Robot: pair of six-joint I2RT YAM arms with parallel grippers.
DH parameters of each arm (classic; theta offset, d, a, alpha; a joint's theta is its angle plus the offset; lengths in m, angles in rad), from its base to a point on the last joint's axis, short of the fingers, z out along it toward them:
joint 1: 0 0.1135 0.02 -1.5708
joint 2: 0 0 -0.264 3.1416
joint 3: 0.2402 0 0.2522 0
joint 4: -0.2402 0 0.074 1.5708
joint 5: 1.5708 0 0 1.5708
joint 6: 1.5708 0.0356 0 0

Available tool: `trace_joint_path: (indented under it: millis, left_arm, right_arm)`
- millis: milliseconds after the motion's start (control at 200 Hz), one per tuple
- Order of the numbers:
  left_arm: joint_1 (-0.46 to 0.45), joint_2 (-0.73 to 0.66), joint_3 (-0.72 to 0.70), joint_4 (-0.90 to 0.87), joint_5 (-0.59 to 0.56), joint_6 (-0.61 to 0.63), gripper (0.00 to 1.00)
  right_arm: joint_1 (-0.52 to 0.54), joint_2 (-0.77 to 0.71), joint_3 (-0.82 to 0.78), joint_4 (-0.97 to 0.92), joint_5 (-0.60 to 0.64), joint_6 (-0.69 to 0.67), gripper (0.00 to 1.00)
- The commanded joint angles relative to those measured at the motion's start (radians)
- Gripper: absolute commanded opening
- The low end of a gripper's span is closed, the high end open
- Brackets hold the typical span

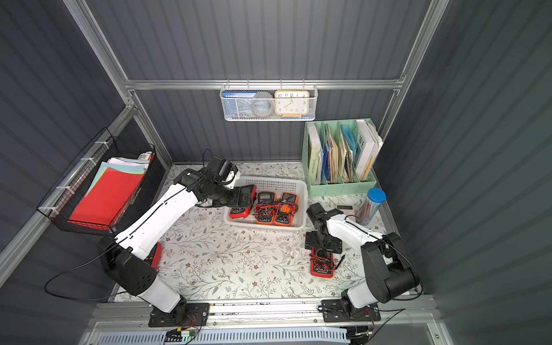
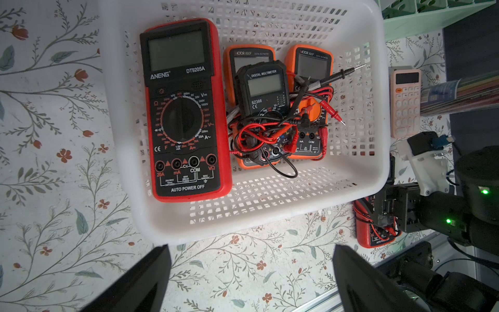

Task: Put the multimeter into the basket
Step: Pick up the multimeter from the center of the board.

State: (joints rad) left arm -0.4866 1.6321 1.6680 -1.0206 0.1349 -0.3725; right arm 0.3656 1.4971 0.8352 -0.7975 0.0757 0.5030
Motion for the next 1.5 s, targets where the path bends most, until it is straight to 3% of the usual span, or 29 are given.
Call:
trace_joint_path:
  millis: [0, 190, 320, 400, 465, 585, 866, 1116, 1496]
  left_arm:
    - [-0.004, 0.003, 0.024, -0.012, 0.007, 0.011, 0.99]
    - [-0.006, 0.000, 0.024, -0.018, 0.004, 0.010, 0.99]
    - [-0.007, -0.003, 0.021, -0.019, 0.001, 0.010, 0.99]
    - [-0.009, -0.003, 0.020, -0.019, 0.000, 0.008, 0.99]
    - [-0.010, -0.002, 0.022, -0.020, -0.001, 0.007, 0.99]
    - [-0.013, -0.002, 0.030, -0.025, -0.004, 0.006, 0.99]
    - [-0.020, 0.004, 0.028, -0.029, -0.010, 0.006, 0.99]
    - [-0.030, 0.022, 0.011, -0.027, -0.010, 0.009, 0.99]
    - [-0.035, 0.067, -0.010, -0.004, -0.001, 0.012, 0.99]
  right_arm:
    - [0.004, 0.036, -0.043, 0.039, -0.041, 0.040, 0.97]
    - [0.004, 0.047, -0.071, 0.066, -0.051, 0.064, 0.93]
    - [0.004, 0.059, -0.079, 0.075, -0.062, 0.075, 0.98]
    - [0.004, 0.055, -0.077, 0.076, -0.066, 0.074, 0.94]
    - [0.004, 0.048, -0.077, 0.078, -0.074, 0.070, 0.82]
    - [0.004, 0.024, -0.077, 0.071, -0.066, 0.069, 0.71]
    - [0.005, -0.136, -0.046, -0.009, -0.013, 0.092, 0.66]
    - [0.004, -0.278, 0.051, -0.085, 0.001, 0.088, 0.65]
    - [0.004, -0.252, 0.322, -0.125, -0.055, 0.060, 0.63]
